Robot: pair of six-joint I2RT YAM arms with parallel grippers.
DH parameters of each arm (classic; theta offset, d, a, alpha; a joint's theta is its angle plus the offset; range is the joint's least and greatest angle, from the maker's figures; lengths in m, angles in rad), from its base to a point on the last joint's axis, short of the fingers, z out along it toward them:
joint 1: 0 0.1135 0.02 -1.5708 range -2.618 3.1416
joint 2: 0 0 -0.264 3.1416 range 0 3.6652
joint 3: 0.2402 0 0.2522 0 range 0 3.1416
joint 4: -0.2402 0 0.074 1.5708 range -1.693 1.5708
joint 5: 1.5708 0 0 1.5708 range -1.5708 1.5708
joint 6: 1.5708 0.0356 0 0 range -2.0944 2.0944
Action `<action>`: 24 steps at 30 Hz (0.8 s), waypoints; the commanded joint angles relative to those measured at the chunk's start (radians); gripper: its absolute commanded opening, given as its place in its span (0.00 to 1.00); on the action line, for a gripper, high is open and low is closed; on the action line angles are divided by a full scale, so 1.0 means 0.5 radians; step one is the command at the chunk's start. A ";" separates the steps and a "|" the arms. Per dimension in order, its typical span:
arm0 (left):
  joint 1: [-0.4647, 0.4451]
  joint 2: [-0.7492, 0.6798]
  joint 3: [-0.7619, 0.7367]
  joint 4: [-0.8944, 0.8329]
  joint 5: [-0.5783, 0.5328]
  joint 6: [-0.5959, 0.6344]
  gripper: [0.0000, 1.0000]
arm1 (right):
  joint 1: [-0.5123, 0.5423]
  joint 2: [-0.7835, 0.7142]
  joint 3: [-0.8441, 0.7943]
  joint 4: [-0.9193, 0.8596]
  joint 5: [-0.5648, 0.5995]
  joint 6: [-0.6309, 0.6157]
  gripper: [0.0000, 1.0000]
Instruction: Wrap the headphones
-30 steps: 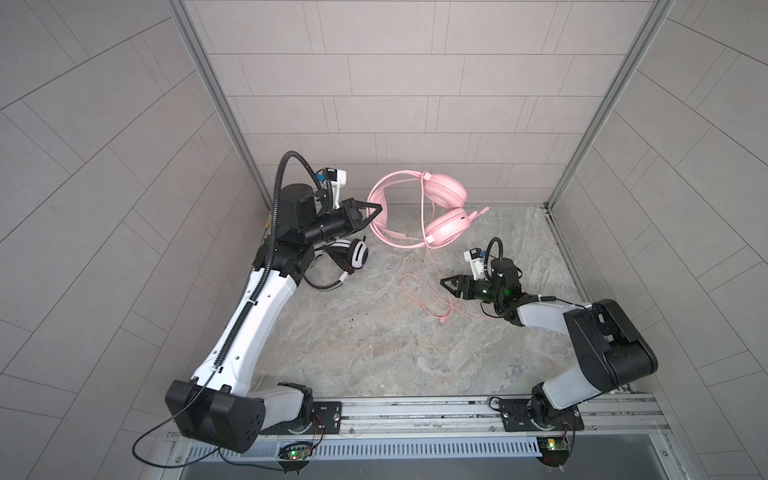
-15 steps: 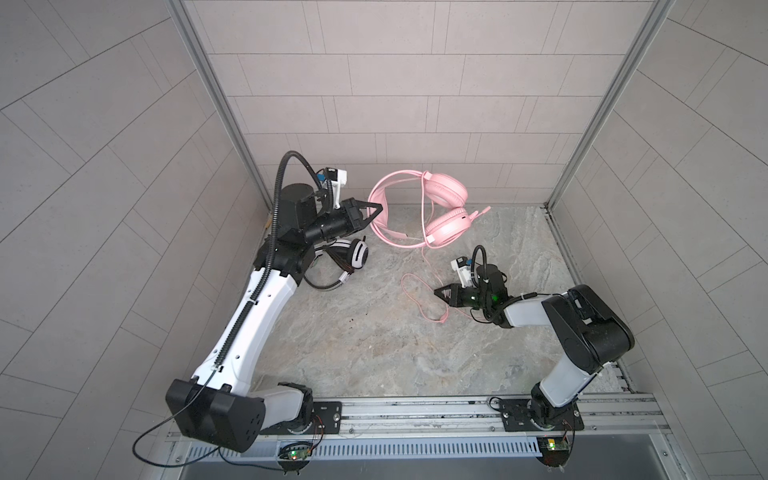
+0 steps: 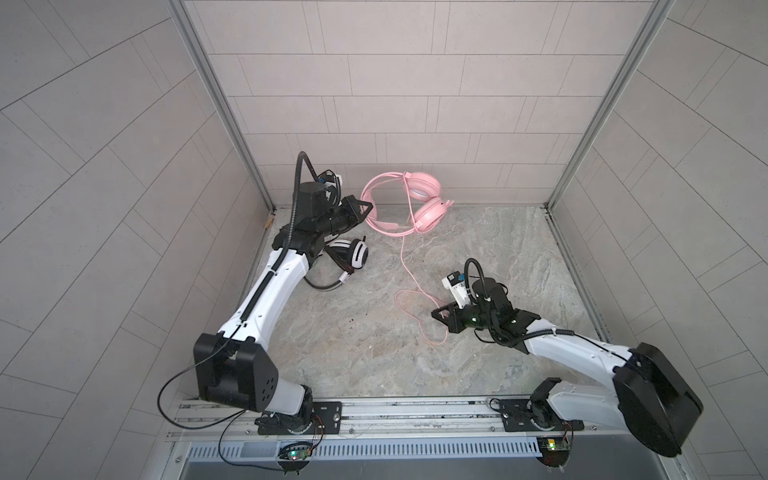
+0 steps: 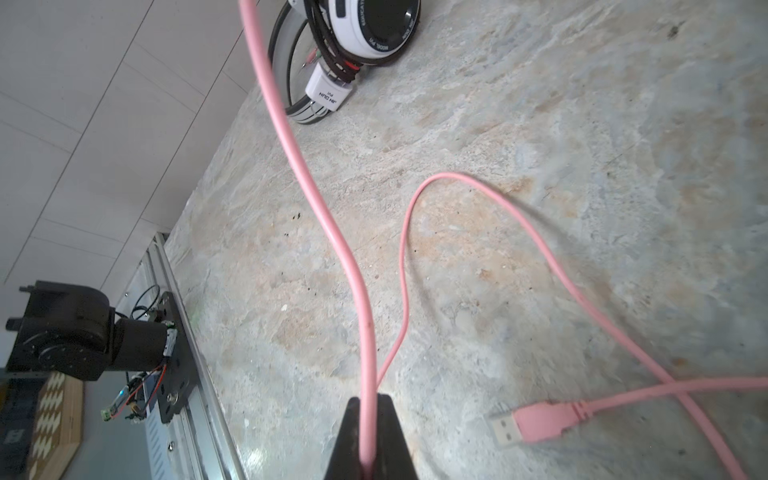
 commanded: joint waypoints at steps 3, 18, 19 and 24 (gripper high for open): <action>0.008 0.005 0.134 0.089 -0.304 0.156 0.00 | 0.115 -0.397 0.114 -0.681 0.235 -0.186 0.00; -0.025 0.166 0.153 -0.093 -0.658 0.563 0.00 | 0.300 -0.526 0.939 -1.424 0.413 -0.425 0.00; -0.036 0.164 0.155 -0.116 -0.681 0.591 0.00 | 0.302 -0.508 0.981 -1.441 0.415 -0.439 0.00; -0.158 0.130 0.196 -0.236 -0.823 0.783 0.00 | 0.311 -0.377 1.177 -1.476 0.382 -0.509 0.00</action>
